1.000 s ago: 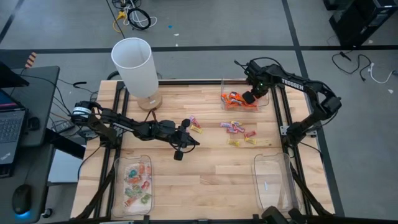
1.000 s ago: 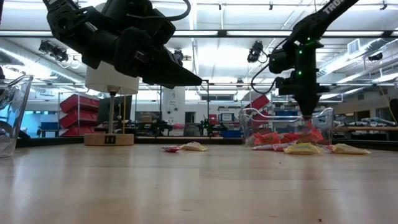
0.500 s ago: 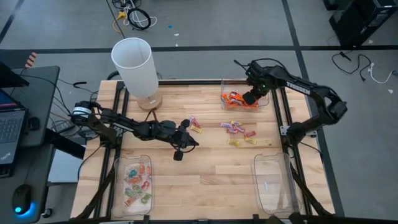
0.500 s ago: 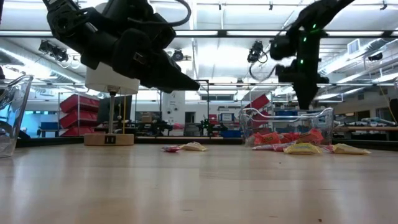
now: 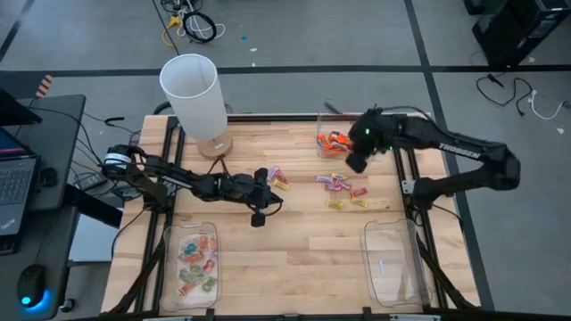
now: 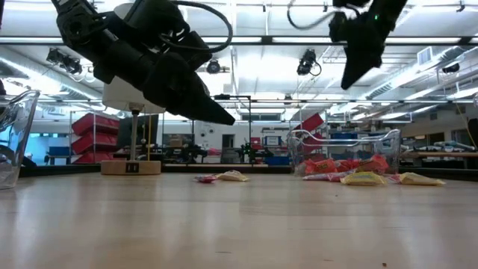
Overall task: Sort candy
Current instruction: Put the yellow candy into the bottom right transparent bin
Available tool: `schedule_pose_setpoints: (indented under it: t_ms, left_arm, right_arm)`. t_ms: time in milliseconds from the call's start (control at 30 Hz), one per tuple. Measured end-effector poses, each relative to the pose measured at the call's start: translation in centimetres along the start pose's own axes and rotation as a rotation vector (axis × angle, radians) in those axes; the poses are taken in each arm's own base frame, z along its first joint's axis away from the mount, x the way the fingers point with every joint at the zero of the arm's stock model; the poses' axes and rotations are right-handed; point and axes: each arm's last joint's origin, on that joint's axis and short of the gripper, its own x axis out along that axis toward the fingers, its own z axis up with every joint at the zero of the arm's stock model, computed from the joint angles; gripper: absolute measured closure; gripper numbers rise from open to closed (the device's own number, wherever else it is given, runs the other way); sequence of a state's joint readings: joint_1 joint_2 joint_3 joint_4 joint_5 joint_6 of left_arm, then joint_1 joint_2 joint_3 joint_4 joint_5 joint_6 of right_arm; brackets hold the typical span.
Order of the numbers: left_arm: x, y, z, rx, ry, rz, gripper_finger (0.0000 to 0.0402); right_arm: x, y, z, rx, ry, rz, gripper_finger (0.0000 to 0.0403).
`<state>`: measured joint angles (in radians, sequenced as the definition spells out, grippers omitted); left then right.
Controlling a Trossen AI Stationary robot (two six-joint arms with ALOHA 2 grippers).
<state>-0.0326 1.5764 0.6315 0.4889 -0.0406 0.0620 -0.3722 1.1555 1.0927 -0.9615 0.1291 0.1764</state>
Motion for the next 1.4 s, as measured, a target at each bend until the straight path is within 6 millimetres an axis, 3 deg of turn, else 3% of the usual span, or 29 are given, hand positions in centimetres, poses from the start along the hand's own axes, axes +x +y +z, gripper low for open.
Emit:
schedule_pose_setpoints:
  t_ms: [367, 767, 1033, 1400]
  left_arm:
    - [0.0, 0.0, 0.1, -0.001, -0.006, 0.000, 0.0400]
    - [0.0, 0.0, 0.2, -0.001, -0.016, 0.001, 0.0400]
    - [0.0, 0.0, 0.1, -0.014, -0.014, 0.001, 0.0400]
    - [0.0, 0.0, 0.2, -0.015, -0.015, 0.001, 0.0400]
  right_arm:
    - [0.6, 8.5, -1.9, -0.386, 0.039, 0.184, 0.0352]
    - [4.5, 14.0, -3.9, -0.511, 0.175, 0.169, 0.0339]
    - [6.6, 15.5, -4.9, -0.517, 0.263, 0.144, 0.0317]
    - [9.8, 14.3, -8.0, -0.524, 0.258, 0.090, 0.0288]
